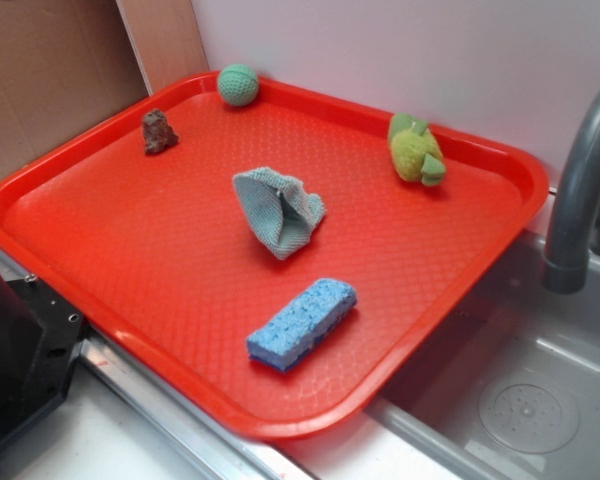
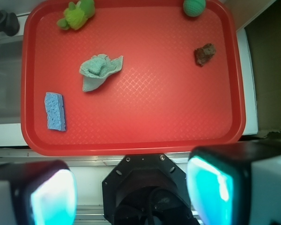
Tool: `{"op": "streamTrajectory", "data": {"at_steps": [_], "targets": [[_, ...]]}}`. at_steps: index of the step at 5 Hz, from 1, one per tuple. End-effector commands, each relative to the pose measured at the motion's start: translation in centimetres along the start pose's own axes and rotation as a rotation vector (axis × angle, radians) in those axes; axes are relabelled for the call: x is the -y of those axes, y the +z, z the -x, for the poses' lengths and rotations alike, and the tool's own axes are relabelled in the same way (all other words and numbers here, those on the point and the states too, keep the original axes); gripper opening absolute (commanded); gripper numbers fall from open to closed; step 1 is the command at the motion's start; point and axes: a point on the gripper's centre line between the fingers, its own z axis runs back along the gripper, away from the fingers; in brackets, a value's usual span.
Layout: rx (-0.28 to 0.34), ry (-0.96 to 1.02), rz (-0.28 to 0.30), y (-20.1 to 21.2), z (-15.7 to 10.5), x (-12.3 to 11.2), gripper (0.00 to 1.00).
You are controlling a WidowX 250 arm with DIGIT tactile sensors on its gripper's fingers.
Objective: Grab the rock.
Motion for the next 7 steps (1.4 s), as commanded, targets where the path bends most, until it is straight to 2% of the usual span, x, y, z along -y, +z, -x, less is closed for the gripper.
{"op": "streamTrajectory", "data": {"at_steps": [1, 2, 3, 4, 5, 7], "targets": [[0.000, 0.000, 0.000, 0.0, 0.0, 0.0, 1.00], [-0.125, 0.262, 0.044, -5.0, -1.4, -5.1, 1.00], [0.013, 0.506, -0.012, -8.8, -4.4, -8.9, 1.00], [0.185, 0.746, -0.062, -9.8, -5.4, -10.8, 1.00], [0.189, 0.989, -0.126, -9.3, -5.9, -12.3, 1.00], [0.189, 0.989, -0.126, -9.3, -5.9, -12.3, 1.00]]}}
